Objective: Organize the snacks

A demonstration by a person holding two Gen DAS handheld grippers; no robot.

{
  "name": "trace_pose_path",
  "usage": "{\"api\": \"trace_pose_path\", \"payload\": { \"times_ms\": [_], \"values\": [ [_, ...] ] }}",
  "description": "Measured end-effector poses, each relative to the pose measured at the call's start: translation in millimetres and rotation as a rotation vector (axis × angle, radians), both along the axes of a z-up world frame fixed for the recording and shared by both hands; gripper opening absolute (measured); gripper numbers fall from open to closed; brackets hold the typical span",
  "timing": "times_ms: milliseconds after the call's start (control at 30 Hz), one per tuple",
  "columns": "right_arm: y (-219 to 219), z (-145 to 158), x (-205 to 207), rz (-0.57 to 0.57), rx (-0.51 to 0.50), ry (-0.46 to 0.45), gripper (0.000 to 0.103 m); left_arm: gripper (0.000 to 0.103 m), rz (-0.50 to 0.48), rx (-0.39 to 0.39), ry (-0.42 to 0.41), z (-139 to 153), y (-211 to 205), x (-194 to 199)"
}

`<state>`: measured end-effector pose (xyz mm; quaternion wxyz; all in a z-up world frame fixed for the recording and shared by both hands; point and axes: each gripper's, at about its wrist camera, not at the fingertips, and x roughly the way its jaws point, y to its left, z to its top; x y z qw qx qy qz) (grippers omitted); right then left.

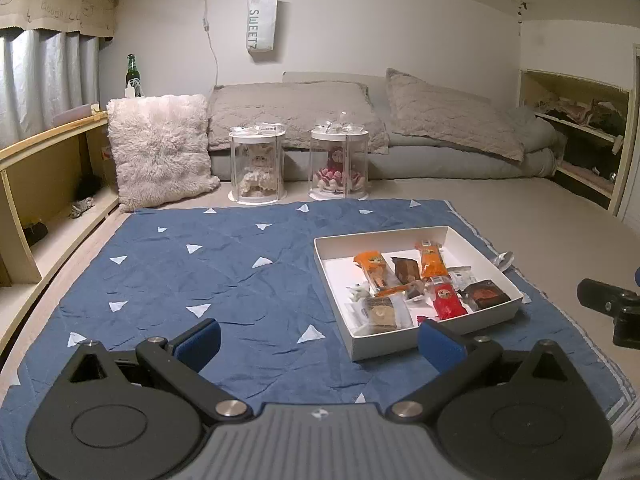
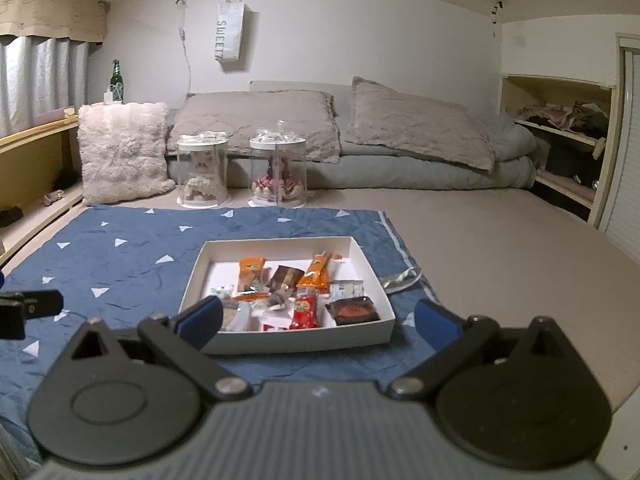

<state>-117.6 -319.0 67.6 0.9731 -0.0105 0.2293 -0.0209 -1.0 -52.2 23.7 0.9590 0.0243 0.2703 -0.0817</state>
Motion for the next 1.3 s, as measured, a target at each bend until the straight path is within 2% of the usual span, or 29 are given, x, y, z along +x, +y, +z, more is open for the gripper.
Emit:
{"api": "trace_pose_path", "payload": {
  "times_ms": [1300],
  "values": [
    [1.1, -5.3, 5.0, 0.026, -0.001, 0.007, 0.102, 0.103, 0.007, 0.004, 0.003, -0.8, 0.0, 3.3]
  ]
}}
